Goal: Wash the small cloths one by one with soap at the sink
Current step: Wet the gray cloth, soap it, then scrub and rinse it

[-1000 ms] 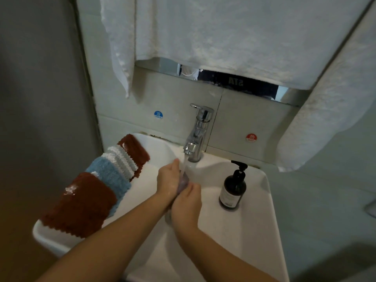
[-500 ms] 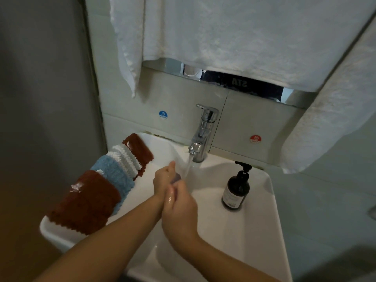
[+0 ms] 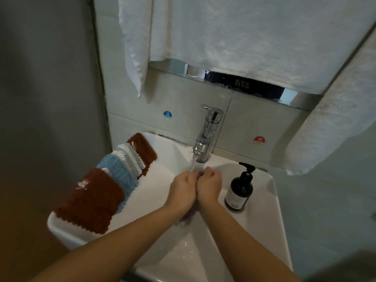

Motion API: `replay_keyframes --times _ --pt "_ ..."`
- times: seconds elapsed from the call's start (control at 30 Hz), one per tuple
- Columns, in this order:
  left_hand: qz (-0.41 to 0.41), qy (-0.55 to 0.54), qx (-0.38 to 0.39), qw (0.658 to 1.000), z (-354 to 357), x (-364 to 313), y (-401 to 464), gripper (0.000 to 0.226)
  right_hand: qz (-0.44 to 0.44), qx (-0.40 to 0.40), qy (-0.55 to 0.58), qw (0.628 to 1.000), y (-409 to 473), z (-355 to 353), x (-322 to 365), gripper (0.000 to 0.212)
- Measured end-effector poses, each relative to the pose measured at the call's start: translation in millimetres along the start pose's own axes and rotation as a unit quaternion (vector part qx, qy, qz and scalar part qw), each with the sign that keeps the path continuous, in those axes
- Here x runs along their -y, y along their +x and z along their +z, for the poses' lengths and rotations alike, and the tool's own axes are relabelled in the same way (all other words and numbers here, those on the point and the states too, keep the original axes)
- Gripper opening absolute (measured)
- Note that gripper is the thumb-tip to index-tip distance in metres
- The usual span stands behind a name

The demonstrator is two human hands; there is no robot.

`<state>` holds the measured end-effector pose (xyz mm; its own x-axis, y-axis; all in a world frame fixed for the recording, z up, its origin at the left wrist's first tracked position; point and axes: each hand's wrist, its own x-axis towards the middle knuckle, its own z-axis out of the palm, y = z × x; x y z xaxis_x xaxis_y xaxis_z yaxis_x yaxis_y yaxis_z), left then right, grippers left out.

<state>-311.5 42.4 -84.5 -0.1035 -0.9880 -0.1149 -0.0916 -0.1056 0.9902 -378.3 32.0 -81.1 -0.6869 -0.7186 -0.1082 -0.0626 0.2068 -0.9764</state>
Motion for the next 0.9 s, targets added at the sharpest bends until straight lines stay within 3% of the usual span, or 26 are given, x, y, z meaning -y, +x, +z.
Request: replay_keyframes --times 0.07,0.23,0.4,0.47,0.57,0.67,0.77,0.9 --pt "0.009 0.020 0.003 1.000 3.5 -2.5 -10.6 0.027 0.058 -0.006 0.047 0.997 14.8 4.1 -3.3 0.027" --pt "0.022 0.033 -0.041 0.998 6.8 3.9 -32.7 0.026 0.106 0.048 0.129 0.985 15.5 15.6 -10.6 0.027" --pt "0.040 0.083 -0.145 0.985 -10.1 -0.1 -9.0 0.030 0.039 0.159 0.037 0.986 -5.6 21.7 -27.3 0.018" --pt "0.046 0.070 -0.125 0.989 -7.9 0.8 -9.3 0.029 0.016 0.142 0.010 0.990 -2.9 15.0 -18.6 0.025" --pt "0.078 0.075 -0.047 0.993 2.7 0.2 -28.1 0.029 0.038 0.077 0.086 0.993 8.3 11.1 -8.1 0.032" --pt "0.083 0.105 -0.103 0.986 -11.0 -0.1 -5.6 0.029 0.090 0.128 0.008 0.988 -10.5 20.5 -18.0 0.028" --pt "0.067 0.103 -0.157 0.980 -23.1 -0.1 7.2 0.031 0.165 0.177 0.065 0.968 -25.8 23.7 -15.9 0.031" --pt "0.041 0.070 -0.024 0.996 -5.1 7.0 -20.9 0.021 0.156 0.045 0.117 0.980 6.8 15.7 -7.1 0.031"
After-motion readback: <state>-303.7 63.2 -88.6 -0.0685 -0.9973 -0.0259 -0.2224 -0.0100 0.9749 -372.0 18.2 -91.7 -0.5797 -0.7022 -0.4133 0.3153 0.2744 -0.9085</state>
